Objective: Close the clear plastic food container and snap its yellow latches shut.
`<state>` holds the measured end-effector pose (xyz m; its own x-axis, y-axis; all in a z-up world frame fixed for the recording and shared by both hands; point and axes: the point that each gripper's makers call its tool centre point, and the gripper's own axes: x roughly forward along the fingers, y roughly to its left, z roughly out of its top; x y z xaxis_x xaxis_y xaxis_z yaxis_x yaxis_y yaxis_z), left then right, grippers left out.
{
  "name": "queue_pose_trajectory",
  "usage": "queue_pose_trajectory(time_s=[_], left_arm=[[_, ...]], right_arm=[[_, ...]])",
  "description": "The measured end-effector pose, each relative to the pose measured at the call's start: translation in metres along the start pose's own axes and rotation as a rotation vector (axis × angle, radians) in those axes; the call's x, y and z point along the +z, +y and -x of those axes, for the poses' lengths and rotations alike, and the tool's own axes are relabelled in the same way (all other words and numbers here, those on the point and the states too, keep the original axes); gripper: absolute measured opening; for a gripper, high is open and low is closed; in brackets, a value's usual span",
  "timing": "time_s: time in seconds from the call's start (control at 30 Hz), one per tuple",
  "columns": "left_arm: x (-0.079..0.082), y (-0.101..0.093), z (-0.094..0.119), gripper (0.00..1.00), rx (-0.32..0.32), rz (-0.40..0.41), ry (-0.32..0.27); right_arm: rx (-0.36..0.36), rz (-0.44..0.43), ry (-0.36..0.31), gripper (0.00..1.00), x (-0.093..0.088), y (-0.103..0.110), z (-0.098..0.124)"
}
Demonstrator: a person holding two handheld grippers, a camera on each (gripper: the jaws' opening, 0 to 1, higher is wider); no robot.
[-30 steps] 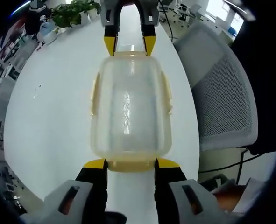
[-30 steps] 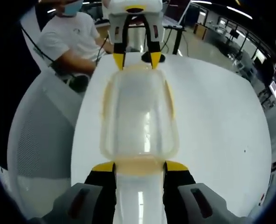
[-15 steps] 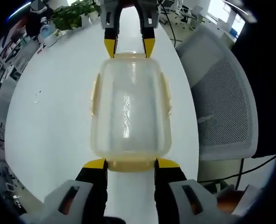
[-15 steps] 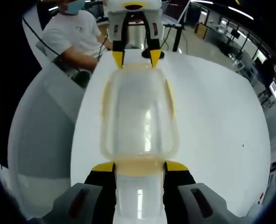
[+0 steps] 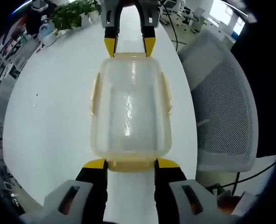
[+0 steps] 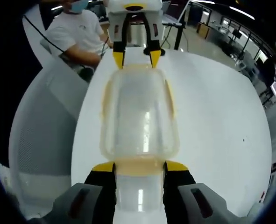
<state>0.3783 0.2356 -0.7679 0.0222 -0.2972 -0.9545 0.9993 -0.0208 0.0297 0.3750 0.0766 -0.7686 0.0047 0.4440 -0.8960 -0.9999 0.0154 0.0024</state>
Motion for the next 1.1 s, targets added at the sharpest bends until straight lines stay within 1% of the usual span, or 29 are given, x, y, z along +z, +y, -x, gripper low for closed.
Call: queue_pose_trajectory(time_s=[0.1, 0.23, 0.43, 0.7, 0.93, 1.1], left_arm=[[0.005, 0.003, 0.001, 0.38, 0.006, -0.013, 0.006], [0.01, 0.003, 0.001, 0.38, 0.002, -0.01, 0.007], [0.018, 0.003, -0.006, 0.38, 0.0, -0.002, 0.012], [0.03, 0.002, -0.011, 0.38, -0.007, -0.01, 0.008], [0.034, 0.005, -0.017, 0.38, -0.008, -0.012, 0.018], [0.039, 0.006, -0.019, 0.38, -0.016, -0.009, 0.014]], right_arm=[[0.001, -0.001, 0.002, 0.37, -0.004, -0.001, 0.001], [-0.003, 0.007, 0.003, 0.37, -0.009, -0.001, 0.003], [-0.002, 0.002, 0.002, 0.37, -0.017, -0.004, 0.006], [0.013, -0.007, 0.014, 0.37, -0.032, -0.001, 0.008], [0.016, -0.008, 0.012, 0.37, -0.036, -0.002, 0.009], [0.018, -0.011, 0.015, 0.37, -0.044, -0.003, 0.011]])
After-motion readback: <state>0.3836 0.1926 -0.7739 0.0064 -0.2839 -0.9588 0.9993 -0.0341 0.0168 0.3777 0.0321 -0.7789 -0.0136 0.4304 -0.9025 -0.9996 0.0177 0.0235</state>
